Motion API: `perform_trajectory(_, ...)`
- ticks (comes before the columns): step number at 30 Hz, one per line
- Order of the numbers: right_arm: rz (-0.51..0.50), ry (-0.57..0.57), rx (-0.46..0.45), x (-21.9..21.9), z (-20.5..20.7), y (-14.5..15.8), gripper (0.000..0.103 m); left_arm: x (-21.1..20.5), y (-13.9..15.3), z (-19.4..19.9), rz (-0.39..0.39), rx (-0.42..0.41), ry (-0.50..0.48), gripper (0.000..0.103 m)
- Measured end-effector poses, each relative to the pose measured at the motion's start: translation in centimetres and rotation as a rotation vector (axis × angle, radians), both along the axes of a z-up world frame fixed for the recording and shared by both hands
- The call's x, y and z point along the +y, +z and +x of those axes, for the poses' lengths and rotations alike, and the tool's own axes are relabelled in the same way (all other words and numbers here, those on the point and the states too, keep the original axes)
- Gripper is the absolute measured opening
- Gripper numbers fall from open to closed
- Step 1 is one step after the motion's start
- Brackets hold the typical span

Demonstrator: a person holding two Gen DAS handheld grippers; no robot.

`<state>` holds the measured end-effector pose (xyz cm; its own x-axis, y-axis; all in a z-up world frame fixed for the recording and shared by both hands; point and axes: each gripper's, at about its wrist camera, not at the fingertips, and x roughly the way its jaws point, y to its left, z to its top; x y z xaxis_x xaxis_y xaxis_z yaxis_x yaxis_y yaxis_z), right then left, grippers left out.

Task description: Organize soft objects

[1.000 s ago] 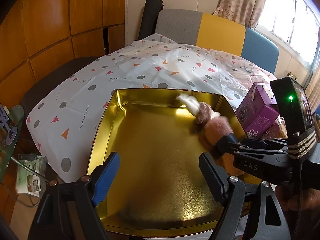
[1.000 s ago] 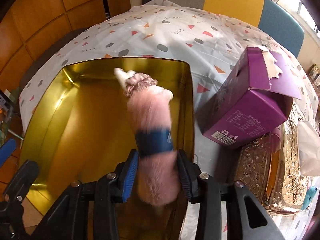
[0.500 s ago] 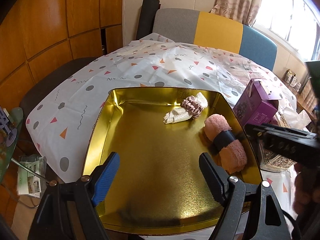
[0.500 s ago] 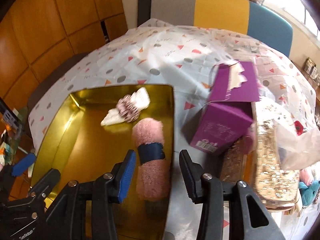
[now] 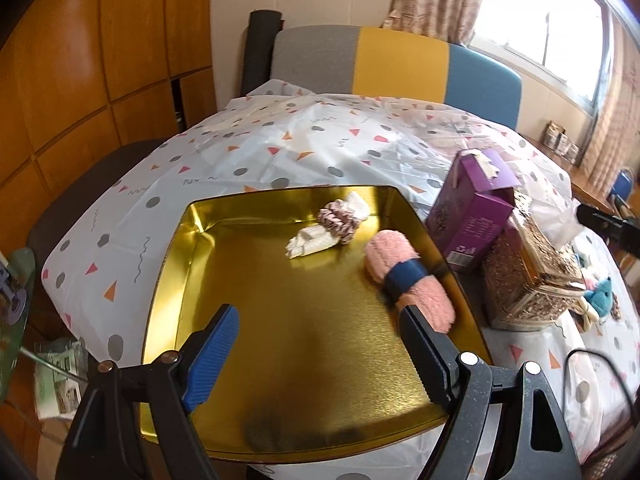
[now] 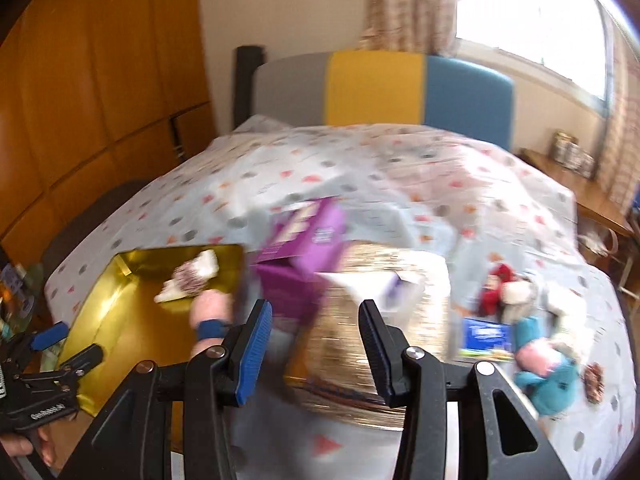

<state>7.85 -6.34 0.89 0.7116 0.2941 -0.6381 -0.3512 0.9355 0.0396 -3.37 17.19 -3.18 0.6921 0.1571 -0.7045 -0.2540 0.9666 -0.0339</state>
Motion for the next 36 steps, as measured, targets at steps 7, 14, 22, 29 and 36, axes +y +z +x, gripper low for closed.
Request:
perform_trajectory(7, -0.022, -0.17, 0.004, -7.4, 0.8, -0.3, 0.045, -2.0, 0.3, 0.0, 0.016, 0.003, -0.055, 0.083)
perform_trajectory(14, -0.04, -0.319, 0.031, -13.9, 1.5, -1.7, 0.045, -4.1, 0.4, 0.2, 0.035, 0.008, -0.13, 0.083)
perform_trajectory(22, -0.021, -0.535, 0.046, -22.1, 2.3, -4.0, 0.045, -7.1, 0.8, 0.6, 0.037, 0.004, -0.251, 0.083)
perform_trajectory(29, 0.163, -0.729, 0.165, -28.1, 1.9, -6.4, 0.046, -11.9, 1.5, 1.6, 0.036, -0.001, -0.452, 0.083)
perform_trajectory(36, 0.252, -0.792, 0.239, -30.0, 1.5, -7.3, 0.046, -18.6, 1.9, 3.5, -0.005, 0.02, -0.672, 0.08)
